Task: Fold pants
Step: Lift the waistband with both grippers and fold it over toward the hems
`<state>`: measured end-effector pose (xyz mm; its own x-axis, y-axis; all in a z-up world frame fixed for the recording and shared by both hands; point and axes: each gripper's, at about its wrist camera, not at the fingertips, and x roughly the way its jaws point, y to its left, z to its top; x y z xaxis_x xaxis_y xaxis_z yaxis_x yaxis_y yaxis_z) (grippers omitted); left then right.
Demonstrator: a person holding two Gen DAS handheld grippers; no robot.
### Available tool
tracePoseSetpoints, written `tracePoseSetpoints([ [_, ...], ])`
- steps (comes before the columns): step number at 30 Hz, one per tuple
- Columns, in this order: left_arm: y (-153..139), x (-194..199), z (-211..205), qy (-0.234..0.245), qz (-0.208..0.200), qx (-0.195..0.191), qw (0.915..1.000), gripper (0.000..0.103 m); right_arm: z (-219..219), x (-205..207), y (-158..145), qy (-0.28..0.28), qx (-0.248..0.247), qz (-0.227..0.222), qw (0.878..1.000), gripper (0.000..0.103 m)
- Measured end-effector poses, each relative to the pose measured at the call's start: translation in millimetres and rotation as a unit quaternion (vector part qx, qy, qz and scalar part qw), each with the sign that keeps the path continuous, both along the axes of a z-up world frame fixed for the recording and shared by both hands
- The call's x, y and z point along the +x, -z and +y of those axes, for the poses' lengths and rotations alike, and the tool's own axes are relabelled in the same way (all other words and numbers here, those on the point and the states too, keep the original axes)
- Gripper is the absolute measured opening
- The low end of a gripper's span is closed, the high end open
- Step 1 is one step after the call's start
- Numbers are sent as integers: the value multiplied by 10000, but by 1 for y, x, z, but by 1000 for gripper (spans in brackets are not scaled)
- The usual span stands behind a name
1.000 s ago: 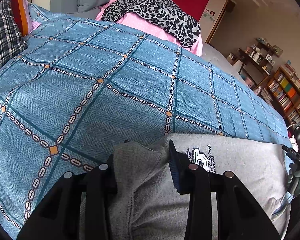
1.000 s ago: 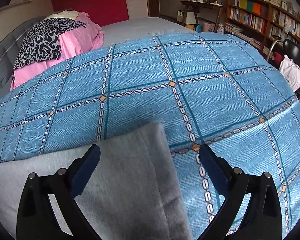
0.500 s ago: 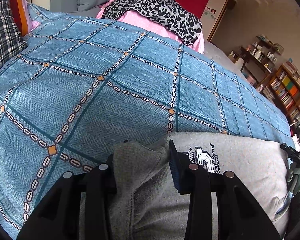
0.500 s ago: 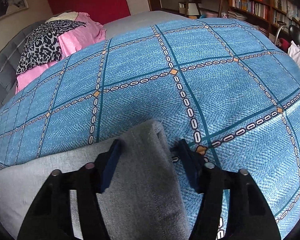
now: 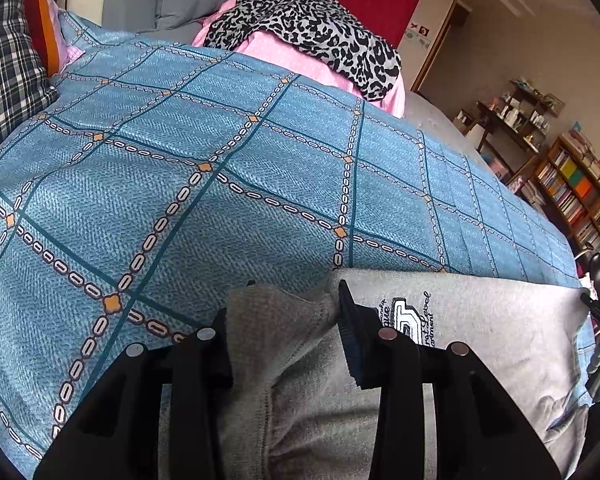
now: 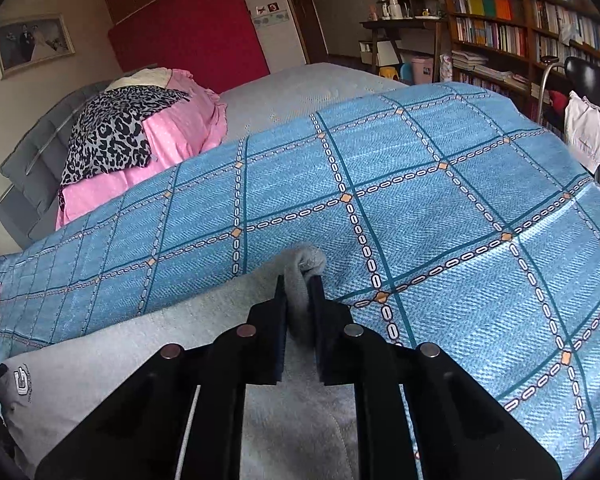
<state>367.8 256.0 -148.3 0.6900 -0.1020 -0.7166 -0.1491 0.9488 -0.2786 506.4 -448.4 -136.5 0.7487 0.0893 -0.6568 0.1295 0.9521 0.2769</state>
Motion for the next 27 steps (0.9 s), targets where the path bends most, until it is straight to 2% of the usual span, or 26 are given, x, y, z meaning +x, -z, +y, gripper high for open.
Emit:
tracePoseSetpoints([
  [8,-24,-23,3,40,-425,-235,9988,38,3,-65,-48,156,-9,-625,9979,9],
  [12,-44,-48,3,189,-785,-405,9959,38,6,-102,-63,263,2,-845,9961,9],
  [16,-67,-83,0,398,-1156,-337,9919,38,3,-140,-77,366,19,-1060,9937,8],
  [21,-86,-127,0,612,-1417,-256,9877,38,-6,-187,-85,574,102,-1275,9901,8],
  [27,-90,-179,-2,878,-1522,-288,9840,38,-11,-247,-78,749,138,-1429,9868,9],
])
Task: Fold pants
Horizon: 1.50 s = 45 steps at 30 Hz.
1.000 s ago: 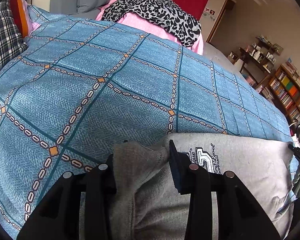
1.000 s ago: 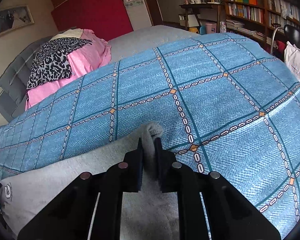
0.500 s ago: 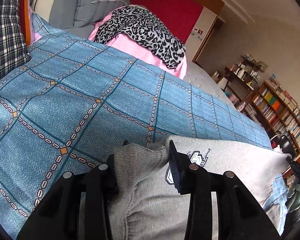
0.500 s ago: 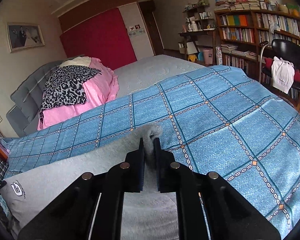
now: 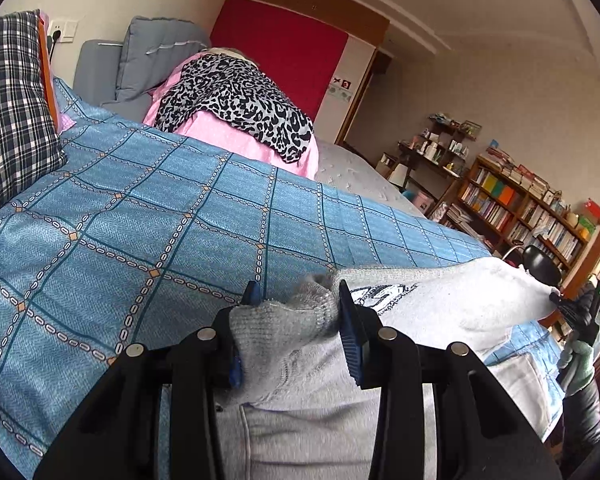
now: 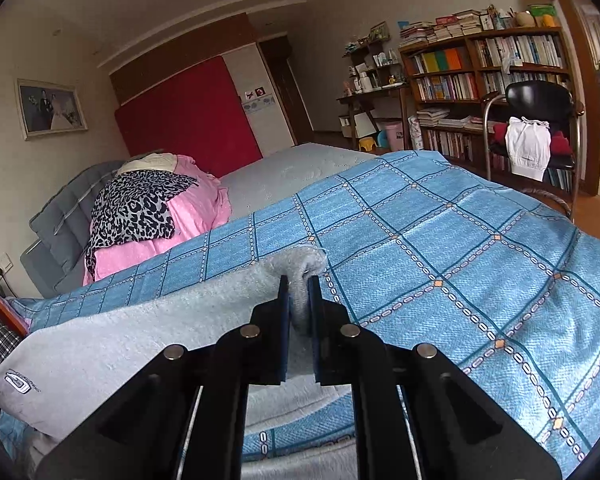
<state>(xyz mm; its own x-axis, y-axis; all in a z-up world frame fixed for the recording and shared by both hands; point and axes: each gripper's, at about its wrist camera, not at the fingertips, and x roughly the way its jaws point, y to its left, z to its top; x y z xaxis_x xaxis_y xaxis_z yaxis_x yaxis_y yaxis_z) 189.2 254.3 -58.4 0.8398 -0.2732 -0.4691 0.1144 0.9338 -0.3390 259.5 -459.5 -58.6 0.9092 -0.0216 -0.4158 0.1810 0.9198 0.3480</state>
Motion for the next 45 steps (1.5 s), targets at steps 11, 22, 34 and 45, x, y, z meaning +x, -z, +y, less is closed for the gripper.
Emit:
tracePoseSetpoints([
  [11,15,-78,-8,45,-71,-5,10000,38,-10,-119,29,305,-113,-308,9990,9],
  [22,43,-144,-12,185,-258,337,9989,39,-19,-210,68,526,199,-419,9975,9],
  [34,80,-163,-10,24,-121,700,9975,59,-19,-248,108,389,240,8,9990,12],
  [45,96,-175,8,-137,214,603,9979,76,-43,-275,116,551,786,93,9953,13],
])
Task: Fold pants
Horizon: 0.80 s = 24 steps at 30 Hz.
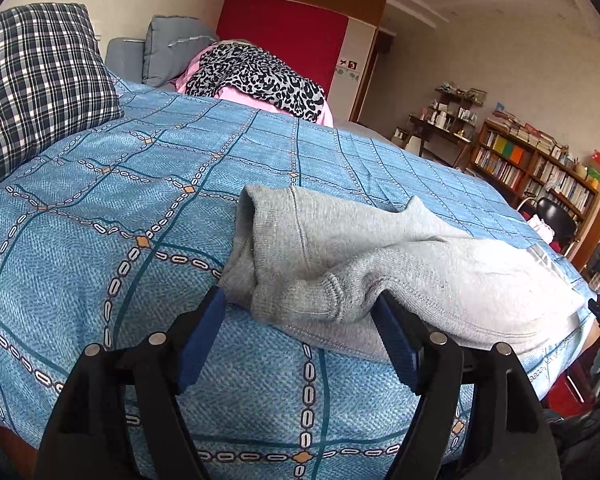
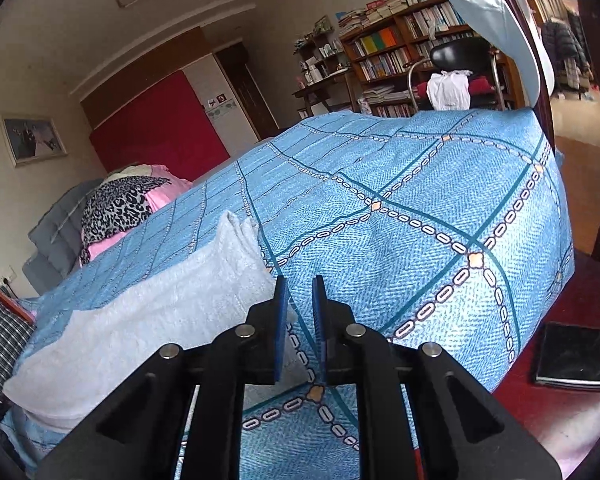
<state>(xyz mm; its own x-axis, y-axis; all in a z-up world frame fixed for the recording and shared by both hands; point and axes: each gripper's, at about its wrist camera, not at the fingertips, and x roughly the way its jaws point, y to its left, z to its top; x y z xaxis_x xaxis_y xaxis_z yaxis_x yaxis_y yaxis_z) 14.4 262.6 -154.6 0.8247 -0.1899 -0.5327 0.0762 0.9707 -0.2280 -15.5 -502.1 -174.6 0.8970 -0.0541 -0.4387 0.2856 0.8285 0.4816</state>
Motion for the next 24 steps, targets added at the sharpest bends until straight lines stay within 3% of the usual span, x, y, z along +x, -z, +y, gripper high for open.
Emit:
tracePoseSetpoints([
  [3,2,-3,2,-11,60,-48,10000,78,0,0,-1,-188,378,-85,9991,15],
  [5,3,-5,3,13,103,-104,9999,78,7,2,-2,-284,346,-118,9989,30],
  [13,6,-23,9,168,175,-415,9988,79,53,27,-19,-626,-388,4,9973,37],
  [17,3,-28,15,516,104,-1140,9921,79,71,34,-23,-694,-680,-10,9953,45],
  [20,6,-23,19,805,183,-1874,9788,81,79,40,-22,-743,-770,17,9943,47],
  [24,17,-6,23,784,557,-2549,9622,81,81,45,-19,-819,-773,29,9936,47],
])
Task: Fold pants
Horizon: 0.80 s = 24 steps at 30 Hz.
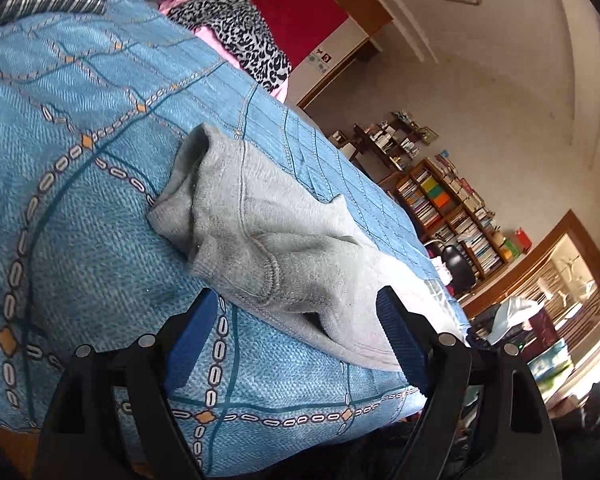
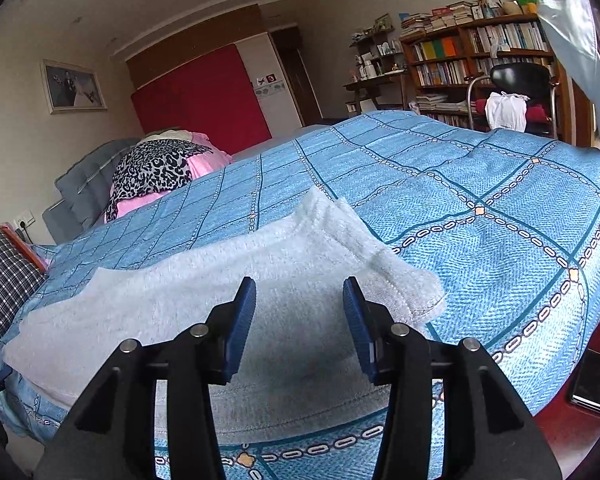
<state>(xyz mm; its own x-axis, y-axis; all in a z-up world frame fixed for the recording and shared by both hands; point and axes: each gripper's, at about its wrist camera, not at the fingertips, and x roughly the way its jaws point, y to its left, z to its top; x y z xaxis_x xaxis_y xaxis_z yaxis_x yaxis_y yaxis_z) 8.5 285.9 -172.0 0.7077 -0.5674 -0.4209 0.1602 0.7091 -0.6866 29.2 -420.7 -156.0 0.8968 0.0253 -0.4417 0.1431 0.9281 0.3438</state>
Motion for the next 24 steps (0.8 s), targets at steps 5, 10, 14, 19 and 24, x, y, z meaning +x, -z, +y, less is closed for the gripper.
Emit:
tracePoseSetpoints([
  [5,-4,9,6,-168,103,-343,9992,79,1,2,3,15,-91,34,10000,47],
  [10,-16,16,0,-501,326,126,9981,58,0,5,7,26,-47,59,10000,47],
  [14,-13,30,-7,-583,609,492,9952,30,4,9,11,-40,-61,91,9999,47],
  [19,-46,41,-16,-712,-10,1131,9910,25,8,14,11,-85,-101,109,9999,47],
  [24,-64,48,-24,-630,-255,1712,9829,25,10,17,13,-85,-170,161,9997,47],
])
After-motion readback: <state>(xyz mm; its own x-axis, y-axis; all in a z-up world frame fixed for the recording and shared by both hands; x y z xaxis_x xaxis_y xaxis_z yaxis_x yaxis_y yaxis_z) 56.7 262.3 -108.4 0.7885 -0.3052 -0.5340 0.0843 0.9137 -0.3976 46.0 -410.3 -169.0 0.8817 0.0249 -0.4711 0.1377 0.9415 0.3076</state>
